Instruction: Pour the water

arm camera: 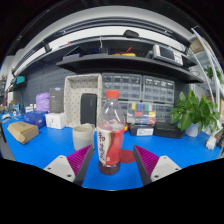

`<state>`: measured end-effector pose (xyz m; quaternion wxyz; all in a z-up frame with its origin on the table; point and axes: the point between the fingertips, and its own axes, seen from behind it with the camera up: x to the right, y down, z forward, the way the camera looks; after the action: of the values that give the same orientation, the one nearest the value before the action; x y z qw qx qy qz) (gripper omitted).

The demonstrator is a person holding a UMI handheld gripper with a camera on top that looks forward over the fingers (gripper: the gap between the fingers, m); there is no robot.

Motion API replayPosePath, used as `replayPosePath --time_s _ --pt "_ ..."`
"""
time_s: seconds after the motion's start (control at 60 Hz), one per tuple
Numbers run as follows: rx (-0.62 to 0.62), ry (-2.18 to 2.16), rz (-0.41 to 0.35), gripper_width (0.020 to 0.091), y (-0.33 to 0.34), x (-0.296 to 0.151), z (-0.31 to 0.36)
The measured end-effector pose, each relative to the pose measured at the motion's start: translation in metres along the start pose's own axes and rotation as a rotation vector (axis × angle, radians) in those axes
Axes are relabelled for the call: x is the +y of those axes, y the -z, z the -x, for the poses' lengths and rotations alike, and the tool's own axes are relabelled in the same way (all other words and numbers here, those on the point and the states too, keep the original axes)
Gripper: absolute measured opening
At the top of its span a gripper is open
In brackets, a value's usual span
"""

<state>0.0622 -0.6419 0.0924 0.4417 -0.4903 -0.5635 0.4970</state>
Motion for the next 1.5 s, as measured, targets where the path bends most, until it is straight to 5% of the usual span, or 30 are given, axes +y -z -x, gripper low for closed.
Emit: replayPosePath --time_s 0.45,0.533,0.7,1.1,1.5 --pt "0.005 0.019 -0.022 0.0777 -0.061 -0.017 0.011" --pt "-0.001 0.007 -0.052 0.0538 -0.067 -0.022 0.011" --pt "-0.019 -0.019 -0.073 0.0366 -0.067 -0.023 0.008" --pt "-0.051 0.123 -0.029 0.0364 -0.072 -0.027 0.017" --pt "0.067 1.2 0.01 0.0361 -0.124 -0.064 -0.018"
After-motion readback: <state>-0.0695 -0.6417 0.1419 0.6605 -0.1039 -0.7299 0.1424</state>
